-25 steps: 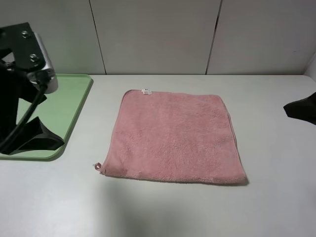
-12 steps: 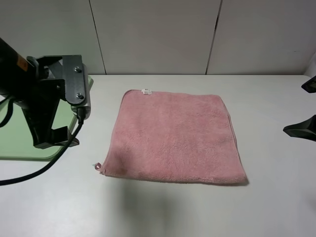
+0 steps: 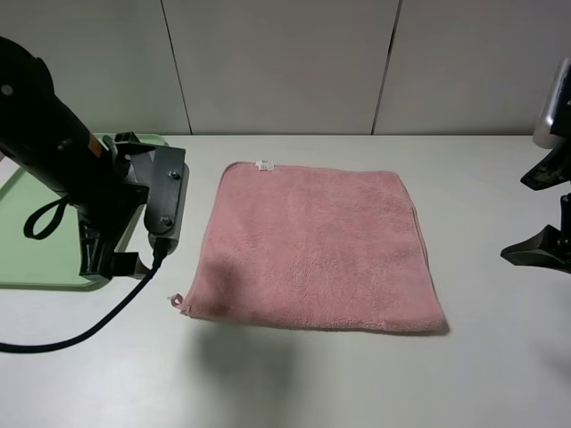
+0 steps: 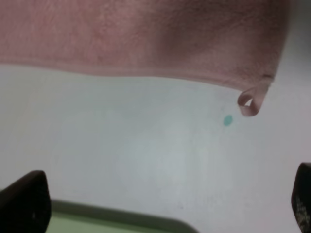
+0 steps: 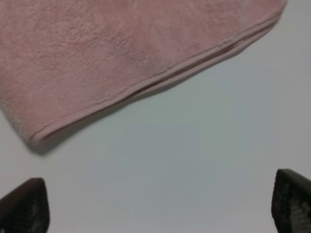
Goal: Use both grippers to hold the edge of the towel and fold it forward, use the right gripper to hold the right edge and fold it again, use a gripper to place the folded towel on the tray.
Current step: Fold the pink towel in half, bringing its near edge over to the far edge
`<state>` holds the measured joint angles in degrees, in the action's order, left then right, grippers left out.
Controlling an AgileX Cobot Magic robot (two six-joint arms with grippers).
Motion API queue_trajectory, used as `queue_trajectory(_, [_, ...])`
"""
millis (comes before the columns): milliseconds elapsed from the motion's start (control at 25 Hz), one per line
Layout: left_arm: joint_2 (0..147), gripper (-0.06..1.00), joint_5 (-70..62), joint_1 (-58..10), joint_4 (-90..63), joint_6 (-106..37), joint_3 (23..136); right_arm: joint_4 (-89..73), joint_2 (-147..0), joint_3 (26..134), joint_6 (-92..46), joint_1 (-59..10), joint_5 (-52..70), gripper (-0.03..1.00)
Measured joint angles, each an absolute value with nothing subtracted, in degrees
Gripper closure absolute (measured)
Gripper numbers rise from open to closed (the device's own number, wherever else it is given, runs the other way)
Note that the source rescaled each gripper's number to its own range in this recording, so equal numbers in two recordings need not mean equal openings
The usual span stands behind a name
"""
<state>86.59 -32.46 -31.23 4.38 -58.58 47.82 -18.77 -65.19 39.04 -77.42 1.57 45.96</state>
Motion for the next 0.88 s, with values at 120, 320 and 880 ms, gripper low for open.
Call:
queue_trajectory(120, [87.6, -0.05, -32.0, -34.3, 4.4, -62.7, 47.8, -18.8, -67.1, 39.0, -77.4, 1.6, 46.0, -0.03])
queue_trajectory(320, [89.9, -0.05, -29.1, -39.8, 4.3, -65.2, 47.9, -18.8, -68.9, 39.0, -77.4, 1.6, 45.8, -0.03])
queue_trajectory(880, [100.5, -0.05, -26.0, -41.4, 8.4, -63.2, 48.0, -19.8, -69.4, 39.0, -77.6, 1.6, 45.2, -0.03])
